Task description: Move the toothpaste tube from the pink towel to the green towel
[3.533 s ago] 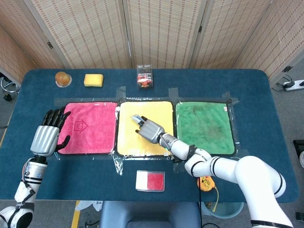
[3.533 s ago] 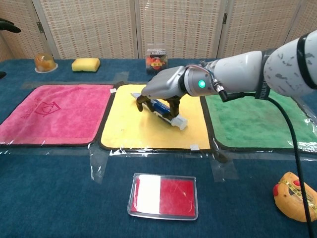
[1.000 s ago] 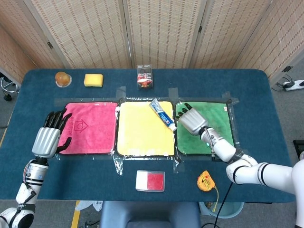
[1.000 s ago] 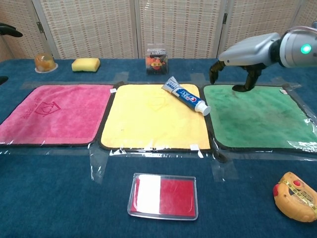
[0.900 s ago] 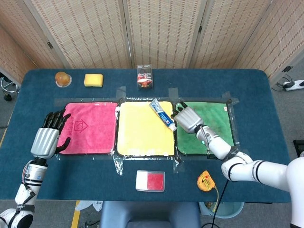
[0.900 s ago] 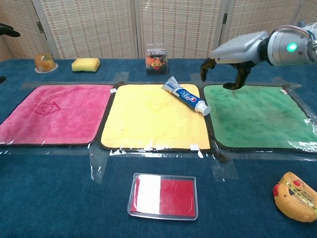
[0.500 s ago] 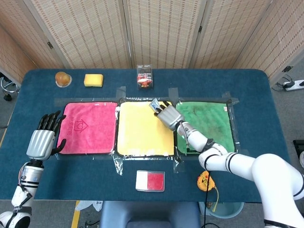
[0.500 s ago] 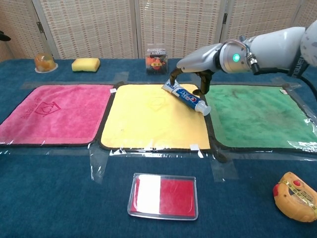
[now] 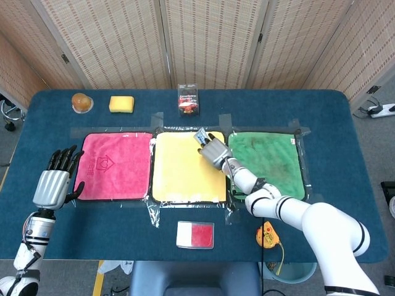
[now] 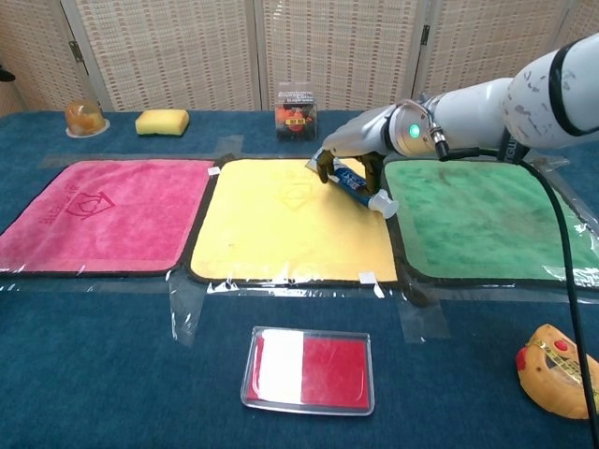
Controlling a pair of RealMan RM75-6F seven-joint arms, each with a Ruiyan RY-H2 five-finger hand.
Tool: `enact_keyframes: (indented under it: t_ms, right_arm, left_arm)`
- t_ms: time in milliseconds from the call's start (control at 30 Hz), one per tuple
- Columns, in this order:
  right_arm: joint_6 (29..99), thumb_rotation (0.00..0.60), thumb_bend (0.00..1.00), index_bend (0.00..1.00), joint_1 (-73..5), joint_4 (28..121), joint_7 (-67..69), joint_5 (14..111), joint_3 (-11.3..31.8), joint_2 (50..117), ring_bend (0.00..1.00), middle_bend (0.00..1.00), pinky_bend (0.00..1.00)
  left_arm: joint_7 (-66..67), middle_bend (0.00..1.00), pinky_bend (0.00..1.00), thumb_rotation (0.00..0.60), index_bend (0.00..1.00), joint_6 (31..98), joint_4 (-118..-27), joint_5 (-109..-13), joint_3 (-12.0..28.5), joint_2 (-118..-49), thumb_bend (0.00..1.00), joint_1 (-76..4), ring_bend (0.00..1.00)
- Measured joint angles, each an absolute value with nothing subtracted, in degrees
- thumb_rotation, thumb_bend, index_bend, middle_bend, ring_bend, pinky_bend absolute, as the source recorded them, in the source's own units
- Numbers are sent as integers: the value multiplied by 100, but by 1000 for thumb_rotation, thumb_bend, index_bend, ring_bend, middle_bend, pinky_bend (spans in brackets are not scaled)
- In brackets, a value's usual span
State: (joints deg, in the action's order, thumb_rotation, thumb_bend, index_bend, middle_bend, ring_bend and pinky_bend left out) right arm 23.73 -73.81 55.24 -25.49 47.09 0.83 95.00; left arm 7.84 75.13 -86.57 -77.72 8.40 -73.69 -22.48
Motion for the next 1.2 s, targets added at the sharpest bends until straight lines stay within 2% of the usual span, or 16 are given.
enact_keyframes:
  t_ms: [267, 700, 1000, 1200]
  right_arm:
    - [2388, 600, 494, 264, -7247, 5733, -2533, 4599, -124, 9260, 132, 271, 0]
    - [3014, 600, 494, 267, -6729, 7200, -2526, 4715, -541, 8191, 135, 274, 0]
    - [3318, 600, 494, 267, -6393, 7786, -2658, 4797, -876, 7643, 136, 275, 0]
    - [3590, 600, 494, 267, -6225, 8234, -2431, 5070, -741, 7302, 149, 279, 0]
  left_arm:
    - [748, 51, 9, 600, 107, 7491, -8620, -7778, 862, -7394, 428, -2261, 20]
    - [742, 51, 9, 600, 106, 7417, -8561, -7826, 879, -7490, 428, -2339, 20]
    - [720, 51, 9, 600, 104, 7385, -8515, -7818, 873, -7512, 428, -2346, 20]
    - [695, 51, 9, 600, 103, 7381, -8482, -7818, 875, -7523, 428, -2348, 20]
